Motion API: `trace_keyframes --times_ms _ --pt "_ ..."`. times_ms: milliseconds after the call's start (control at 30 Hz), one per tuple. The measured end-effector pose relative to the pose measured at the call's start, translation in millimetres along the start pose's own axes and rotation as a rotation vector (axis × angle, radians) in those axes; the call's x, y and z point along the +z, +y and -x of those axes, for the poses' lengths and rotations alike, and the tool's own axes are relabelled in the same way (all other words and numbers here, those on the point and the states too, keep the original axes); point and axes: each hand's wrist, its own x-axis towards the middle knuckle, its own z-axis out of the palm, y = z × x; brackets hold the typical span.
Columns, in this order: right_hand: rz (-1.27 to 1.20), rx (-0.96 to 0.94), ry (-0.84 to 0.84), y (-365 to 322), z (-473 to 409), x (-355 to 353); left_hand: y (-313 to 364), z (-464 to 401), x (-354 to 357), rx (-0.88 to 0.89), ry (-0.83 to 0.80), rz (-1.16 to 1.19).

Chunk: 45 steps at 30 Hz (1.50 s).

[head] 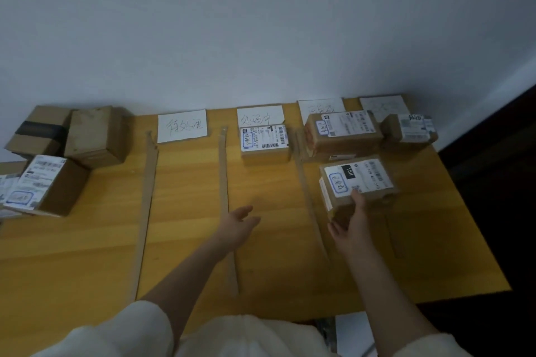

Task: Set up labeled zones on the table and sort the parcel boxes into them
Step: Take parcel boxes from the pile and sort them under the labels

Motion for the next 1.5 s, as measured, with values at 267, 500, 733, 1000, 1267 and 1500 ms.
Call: trace_keyframes --times_ms 267,500,733,1000,1267,1500 --pt "-0.032 0.069 -0.027 -14 -34 11 -6 1 14 -0.061 0.037 -0.077" --pt "-0.007 0.094 -0.033 -13 -44 15 -10 2 14 -0.063 0.08 -0.091" --pt "0.025 0.094 0.003 -15 -43 15 -11 0 9 -0.07 0.089 -0.049" --pt "0.123 0.058 0.066 -14 -31 19 -16 -3 0 -0.08 0.11 -0.009" --pt "0.228 0.045 0.186 12 4 38 -19 0 -18 -0.053 0.17 0.068" --pt "0.573 0.126 -0.204 53 27 107 -39 9 -56 -0.049 0.317 0.163"
